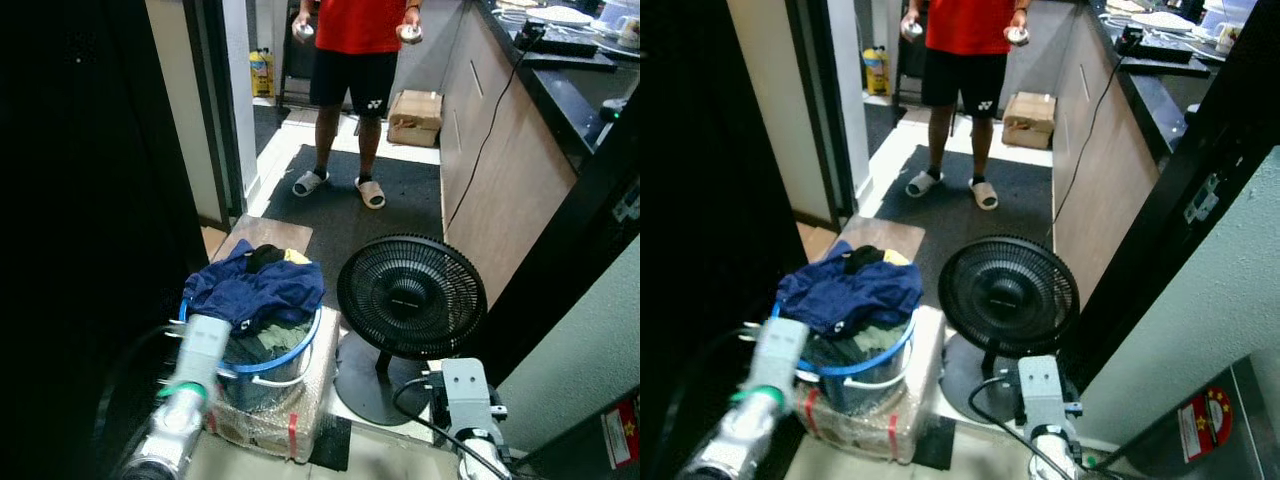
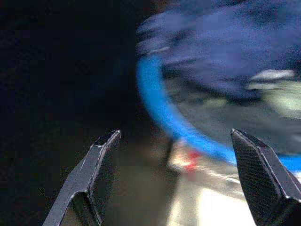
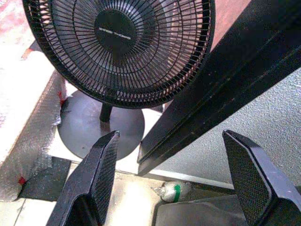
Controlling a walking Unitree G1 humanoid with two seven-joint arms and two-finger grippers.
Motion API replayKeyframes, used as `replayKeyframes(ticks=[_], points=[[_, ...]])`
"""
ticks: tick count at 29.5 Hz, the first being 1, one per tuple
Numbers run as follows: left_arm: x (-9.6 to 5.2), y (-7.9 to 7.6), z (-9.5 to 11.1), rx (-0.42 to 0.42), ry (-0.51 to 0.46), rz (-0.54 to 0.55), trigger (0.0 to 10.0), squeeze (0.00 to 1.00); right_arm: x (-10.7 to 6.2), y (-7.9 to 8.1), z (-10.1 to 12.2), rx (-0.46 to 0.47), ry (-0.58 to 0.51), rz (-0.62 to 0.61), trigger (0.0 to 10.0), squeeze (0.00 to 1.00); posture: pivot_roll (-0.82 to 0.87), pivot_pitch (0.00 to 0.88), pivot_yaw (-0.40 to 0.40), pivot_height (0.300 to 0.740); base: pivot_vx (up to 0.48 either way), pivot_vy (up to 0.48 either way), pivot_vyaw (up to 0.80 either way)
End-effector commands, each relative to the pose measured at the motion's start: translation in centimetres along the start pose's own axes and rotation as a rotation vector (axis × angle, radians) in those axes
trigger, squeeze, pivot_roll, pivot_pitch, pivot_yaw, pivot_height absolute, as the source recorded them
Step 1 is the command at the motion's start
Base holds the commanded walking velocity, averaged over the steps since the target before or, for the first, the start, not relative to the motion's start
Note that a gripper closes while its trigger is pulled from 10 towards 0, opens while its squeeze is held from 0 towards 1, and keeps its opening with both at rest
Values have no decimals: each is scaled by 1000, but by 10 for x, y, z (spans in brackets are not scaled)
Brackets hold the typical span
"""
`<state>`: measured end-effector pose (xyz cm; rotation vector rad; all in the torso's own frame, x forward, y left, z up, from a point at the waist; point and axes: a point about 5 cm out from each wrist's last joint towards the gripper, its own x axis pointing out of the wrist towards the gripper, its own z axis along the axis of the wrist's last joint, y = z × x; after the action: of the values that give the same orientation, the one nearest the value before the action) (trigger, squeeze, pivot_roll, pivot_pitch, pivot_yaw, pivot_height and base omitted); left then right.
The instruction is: Clothes washing
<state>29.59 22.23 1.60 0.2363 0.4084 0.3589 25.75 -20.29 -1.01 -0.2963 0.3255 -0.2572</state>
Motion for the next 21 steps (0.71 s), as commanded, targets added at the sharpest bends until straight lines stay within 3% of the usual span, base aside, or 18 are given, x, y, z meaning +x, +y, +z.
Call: replayKeyframes(ticks=[1,4,6,7,8,9,10,11,12,13,14,17,21], points=[[-3,4,-17,-4,87,52,10000,0,0,-2,-3,-4,16,-13,10000,0,31,0,39,740,0,0,0],[-5,15,-28,-7,130,82,10000,0,0,-4,-4,-9,18,-16,10000,0,36,0,35,740,0,0,0],[-6,14,-31,11,131,30,10000,0,0,-4,-4,-9,18,-10,10000,0,36,0,35,740,0,0,0],[-9,7,-34,28,126,-61,10000,0,-1,-4,-5,-9,18,-4,10000,0,36,0,35,740,0,0,0],[-9,7,-34,28,126,-61,10000,0,-1,-4,-5,-9,18,-4,10000,0,36,0,35,740,0,0,0],[-13,-7,-36,67,112,-210,10000,0,-1,-3,-6,-12,20,4,10000,0,43,0,29,740,0,0,0],[-13,-7,-36,67,112,-210,10000,0,-1,-3,-6,-12,20,4,10000,0,43,0,29,740,0,0,0],[-20,-22,-39,119,97,-363,10000,0,-2,-2,-7,-18,24,15,10000,0,46,0,28,740,0,0,0],[-20,-22,-39,119,97,-363,10000,0,-2,-2,-7,-18,24,15,10000,0,46,0,28,740,0,0,0],[-25,-31,-41,152,90,-459,10000,0,-2,-2,-7,-22,26,21,10000,0,46,0,28,740,0,0,0],[-25,-31,-41,152,90,-459,10000,0,-2,-2,-7,-22,26,21,10000,0,46,0,28,740,0,0,0],[-35,-53,-41,140,86,-577,10000,0,-3,0,-9,-29,36,31,10000,0,47,0,28,740,0,0,0],[-36,-56,-41,135,89,-588,10000,0,-3,0,-9,-29,38,32,10000,0,47,0,28,740,0,0,0]])
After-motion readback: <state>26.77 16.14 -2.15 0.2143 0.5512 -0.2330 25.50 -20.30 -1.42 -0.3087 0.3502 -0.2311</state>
